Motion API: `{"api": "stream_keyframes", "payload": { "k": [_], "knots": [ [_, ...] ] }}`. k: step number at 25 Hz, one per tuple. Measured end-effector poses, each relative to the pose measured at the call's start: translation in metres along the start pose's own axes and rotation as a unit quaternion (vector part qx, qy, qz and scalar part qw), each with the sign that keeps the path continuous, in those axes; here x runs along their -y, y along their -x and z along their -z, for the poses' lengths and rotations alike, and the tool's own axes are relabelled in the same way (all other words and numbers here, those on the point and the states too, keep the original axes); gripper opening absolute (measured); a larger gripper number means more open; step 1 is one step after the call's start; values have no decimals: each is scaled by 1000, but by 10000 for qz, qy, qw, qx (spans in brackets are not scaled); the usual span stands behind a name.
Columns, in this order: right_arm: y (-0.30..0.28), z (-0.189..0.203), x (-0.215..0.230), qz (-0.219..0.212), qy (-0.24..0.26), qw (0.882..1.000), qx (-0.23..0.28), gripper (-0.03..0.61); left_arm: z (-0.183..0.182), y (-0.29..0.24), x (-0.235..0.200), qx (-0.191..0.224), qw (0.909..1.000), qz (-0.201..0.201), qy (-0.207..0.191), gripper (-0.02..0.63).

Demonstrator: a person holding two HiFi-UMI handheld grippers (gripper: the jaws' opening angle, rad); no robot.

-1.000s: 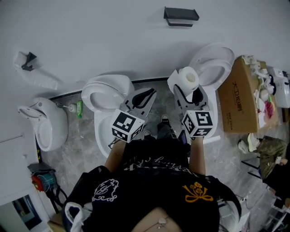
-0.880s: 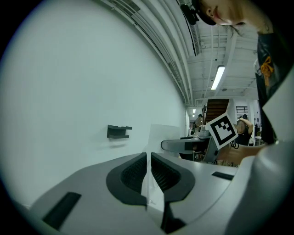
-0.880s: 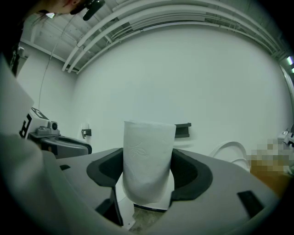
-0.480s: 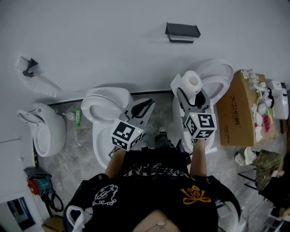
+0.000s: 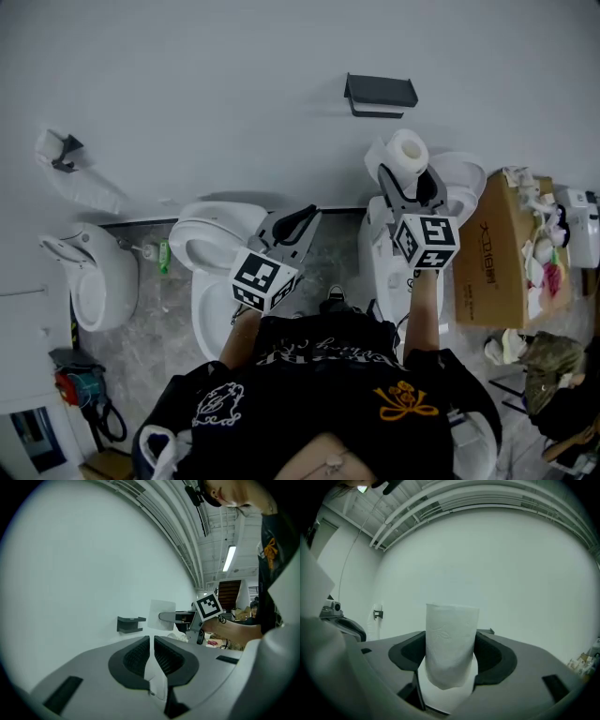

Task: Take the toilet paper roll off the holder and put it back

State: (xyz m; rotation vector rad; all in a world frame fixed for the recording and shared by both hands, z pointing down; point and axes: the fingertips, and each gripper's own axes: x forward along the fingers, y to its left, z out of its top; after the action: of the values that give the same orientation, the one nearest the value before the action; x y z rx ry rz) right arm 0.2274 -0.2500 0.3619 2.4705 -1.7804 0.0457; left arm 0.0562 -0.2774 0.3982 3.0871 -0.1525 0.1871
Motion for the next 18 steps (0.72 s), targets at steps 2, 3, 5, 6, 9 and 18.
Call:
{"api": "stream_keyframes", "payload": {
  "k": [2,3,5,6,9,18],
  "knots": [
    [-14,-8,9,-5,58,10000,37,318,-5,-9,-5,14,10000,-6,-17,38],
    [-21,-11,14,-8,88,9999,59,318,-7,-14,-7,13,10000,-11,-25,38],
    [-34,-19,26,-17,167,9998,104,318,-9,-24,-9,0,10000,-19,-33,38],
    [-40,-24,32,-20,217,9997,126,318,-10,-29,-10,-7,10000,-22,-34,38],
    [-61,-37,50,-5,383,9991,209,318,-11,-42,-12,-44,10000,-39,-27,38],
    [-134,-63,106,197,445,9980,404,318,-6,-61,-21,-211,9996,-168,7,38]
  ]
}}
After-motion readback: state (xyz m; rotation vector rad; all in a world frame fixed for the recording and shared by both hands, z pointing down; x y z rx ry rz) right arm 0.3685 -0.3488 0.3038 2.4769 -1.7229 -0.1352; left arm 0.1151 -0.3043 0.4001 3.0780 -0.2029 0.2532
